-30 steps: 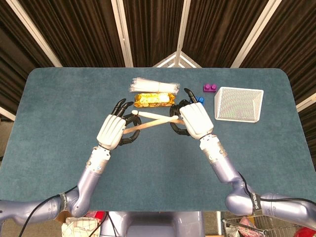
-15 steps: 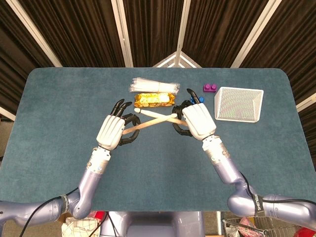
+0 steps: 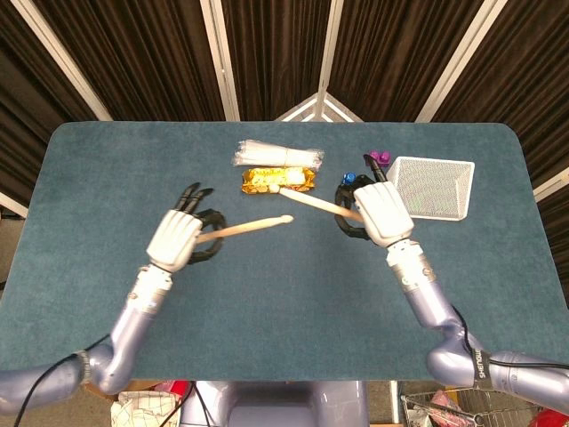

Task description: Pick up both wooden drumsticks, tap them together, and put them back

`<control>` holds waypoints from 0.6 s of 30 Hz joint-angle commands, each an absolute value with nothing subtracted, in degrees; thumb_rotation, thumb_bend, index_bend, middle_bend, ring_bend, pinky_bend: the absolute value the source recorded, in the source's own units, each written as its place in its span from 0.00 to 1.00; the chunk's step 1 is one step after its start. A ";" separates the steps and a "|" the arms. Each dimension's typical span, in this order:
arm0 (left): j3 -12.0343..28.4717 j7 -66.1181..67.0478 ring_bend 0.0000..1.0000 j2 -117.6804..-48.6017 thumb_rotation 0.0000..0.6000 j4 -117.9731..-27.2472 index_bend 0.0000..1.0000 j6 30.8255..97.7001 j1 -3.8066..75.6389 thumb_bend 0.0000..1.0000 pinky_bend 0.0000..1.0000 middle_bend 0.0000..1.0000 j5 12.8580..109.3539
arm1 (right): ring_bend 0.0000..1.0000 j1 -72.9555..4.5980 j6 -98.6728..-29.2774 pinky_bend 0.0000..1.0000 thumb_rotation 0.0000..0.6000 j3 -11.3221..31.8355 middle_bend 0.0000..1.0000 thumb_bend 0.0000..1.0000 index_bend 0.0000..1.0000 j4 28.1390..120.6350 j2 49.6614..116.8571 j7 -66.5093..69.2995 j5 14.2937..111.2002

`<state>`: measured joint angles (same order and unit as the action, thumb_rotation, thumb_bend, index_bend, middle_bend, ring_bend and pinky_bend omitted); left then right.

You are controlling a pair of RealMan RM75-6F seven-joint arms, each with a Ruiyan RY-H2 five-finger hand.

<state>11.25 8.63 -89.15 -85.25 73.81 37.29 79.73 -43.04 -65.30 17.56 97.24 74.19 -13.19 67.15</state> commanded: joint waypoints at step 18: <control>-0.08 1.78 0.13 -89.78 1.00 -57.41 0.58 66.61 34.10 0.59 0.00 0.57 87.83 | 0.38 -38.32 -67.23 0.00 1.00 3.61 0.62 0.49 0.69 65.41 86.47 -2.78 86.65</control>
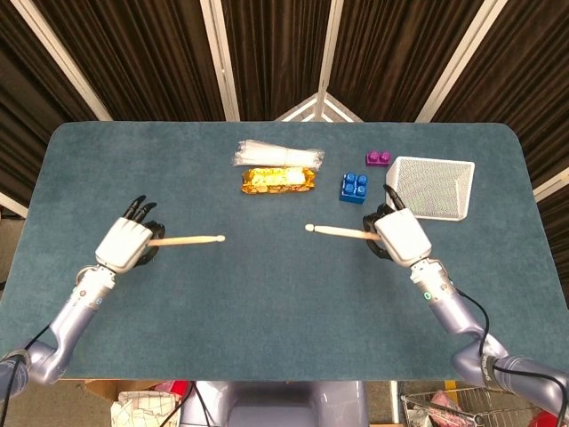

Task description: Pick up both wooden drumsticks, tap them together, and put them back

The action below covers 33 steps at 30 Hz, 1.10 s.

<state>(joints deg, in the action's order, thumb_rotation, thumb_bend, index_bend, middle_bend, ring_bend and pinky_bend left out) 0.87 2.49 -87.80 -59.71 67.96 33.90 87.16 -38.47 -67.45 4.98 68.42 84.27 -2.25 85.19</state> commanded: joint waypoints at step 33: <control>-1.48 -4.15 0.09 -97.77 1.00 -44.74 0.47 64.04 34.10 0.59 0.00 0.50 89.44 | 0.38 -39.25 -61.51 0.00 1.00 2.90 0.62 0.49 0.69 49.71 97.89 -1.59 87.26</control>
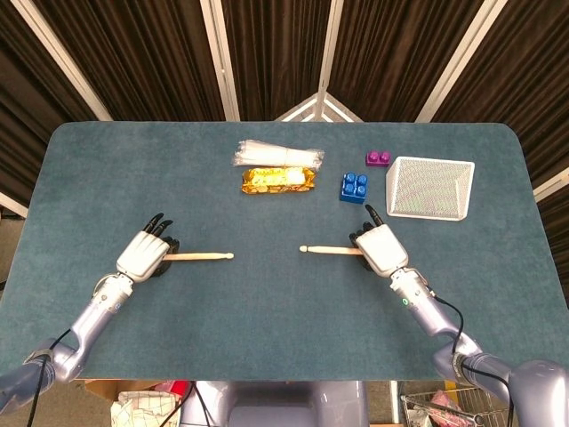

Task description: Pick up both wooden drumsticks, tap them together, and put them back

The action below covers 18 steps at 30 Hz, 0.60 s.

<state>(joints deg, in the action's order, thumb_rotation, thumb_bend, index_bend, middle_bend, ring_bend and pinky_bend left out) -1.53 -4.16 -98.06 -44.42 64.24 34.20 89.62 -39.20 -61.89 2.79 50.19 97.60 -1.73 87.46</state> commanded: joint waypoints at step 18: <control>0.84 3.10 0.00 -89.41 1.00 -57.68 0.10 57.30 33.00 0.57 0.00 0.05 82.58 | 0.38 -38.96 -59.99 0.00 1.00 2.76 0.62 0.49 0.69 45.85 99.36 -0.04 86.81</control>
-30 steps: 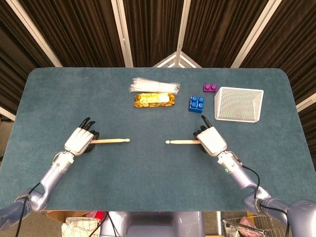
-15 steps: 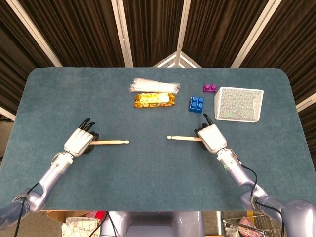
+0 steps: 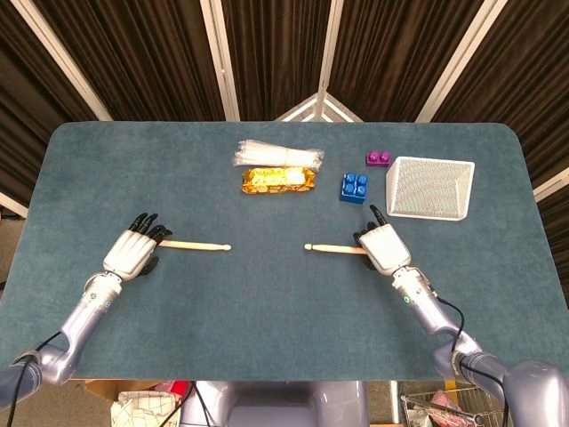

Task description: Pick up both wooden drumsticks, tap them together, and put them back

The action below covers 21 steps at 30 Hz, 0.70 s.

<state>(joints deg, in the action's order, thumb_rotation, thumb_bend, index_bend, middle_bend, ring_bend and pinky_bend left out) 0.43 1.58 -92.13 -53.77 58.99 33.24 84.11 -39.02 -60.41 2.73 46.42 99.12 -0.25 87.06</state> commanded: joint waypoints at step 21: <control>5.51 0.54 0.00 -67.15 1.00 -81.56 0.05 65.85 27.91 0.56 0.00 0.00 79.00 | 0.22 -37.52 -52.89 0.00 1.00 5.49 0.37 0.49 0.32 52.56 95.71 -5.50 79.32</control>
